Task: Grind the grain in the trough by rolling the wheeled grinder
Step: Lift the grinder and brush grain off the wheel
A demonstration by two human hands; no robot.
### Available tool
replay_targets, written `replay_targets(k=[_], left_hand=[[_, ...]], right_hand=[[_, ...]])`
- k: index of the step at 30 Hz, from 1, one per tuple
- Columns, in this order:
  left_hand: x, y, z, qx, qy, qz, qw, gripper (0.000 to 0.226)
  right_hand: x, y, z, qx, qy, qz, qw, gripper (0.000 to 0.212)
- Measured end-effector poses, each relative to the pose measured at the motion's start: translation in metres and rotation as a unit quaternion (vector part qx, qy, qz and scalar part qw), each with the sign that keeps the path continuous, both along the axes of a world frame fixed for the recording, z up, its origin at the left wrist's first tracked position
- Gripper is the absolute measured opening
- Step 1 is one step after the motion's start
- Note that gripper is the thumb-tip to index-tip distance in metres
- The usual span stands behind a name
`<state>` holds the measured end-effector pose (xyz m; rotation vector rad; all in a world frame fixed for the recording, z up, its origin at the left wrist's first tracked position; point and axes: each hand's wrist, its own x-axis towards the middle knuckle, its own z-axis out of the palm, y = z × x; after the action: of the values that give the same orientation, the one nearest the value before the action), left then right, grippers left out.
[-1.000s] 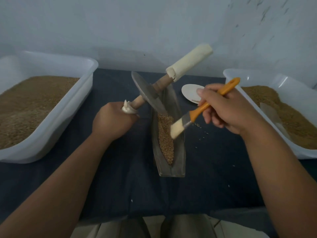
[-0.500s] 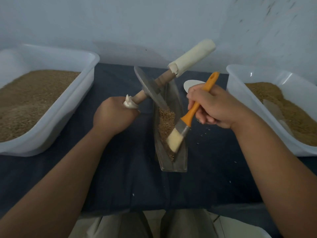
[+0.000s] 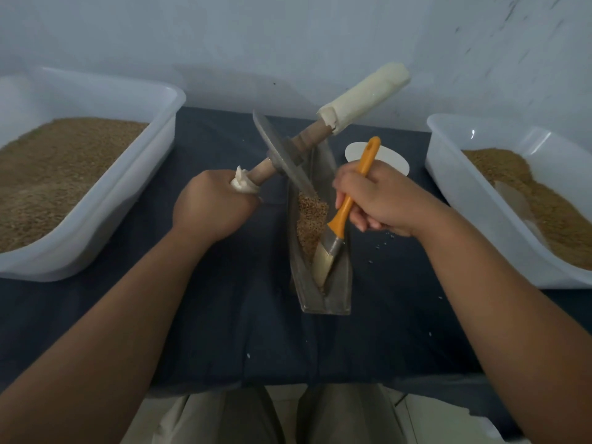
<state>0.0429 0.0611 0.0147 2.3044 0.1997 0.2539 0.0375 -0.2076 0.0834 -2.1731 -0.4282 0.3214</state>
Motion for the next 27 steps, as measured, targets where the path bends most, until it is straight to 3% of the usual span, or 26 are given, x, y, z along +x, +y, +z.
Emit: replay_targets(k=[4,8,13,18,21,24,27], left_hand=[[-0.001,0.0,0.001,0.001,-0.003,-0.012,1.0,0.012],[-0.001,0.0,0.001,0.004,-0.005,-0.012,1.0,0.012],[0.0,0.001,0.001,0.007,-0.004,-0.006,1.0,0.01],[0.001,0.003,-0.002,0.012,-0.003,-0.001,1.0,0.019],[0.001,0.002,-0.002,0.02,-0.002,-0.002,1.0,0.025],[0.001,0.001,-0.001,0.022,0.002,-0.01,1.0,0.016],[0.0,0.001,-0.001,0.025,0.008,-0.009,1.0,0.026]], right_hand=[[0.001,0.004,0.006,-0.011,-0.077,-0.039,0.996,0.035],[0.001,0.003,0.013,0.022,-0.033,-0.006,0.999,0.039],[0.0,0.015,0.003,-0.076,-0.096,0.002,0.992,0.033],[-0.001,0.0,0.017,0.034,-0.104,-0.055,0.992,0.035],[-0.012,-0.001,0.007,0.012,-0.071,-0.011,0.997,0.035],[-0.016,-0.009,0.001,-0.004,-0.092,-0.046,0.995,0.035],[-0.019,-0.024,0.002,0.101,-0.101,-0.116,0.983,0.034]])
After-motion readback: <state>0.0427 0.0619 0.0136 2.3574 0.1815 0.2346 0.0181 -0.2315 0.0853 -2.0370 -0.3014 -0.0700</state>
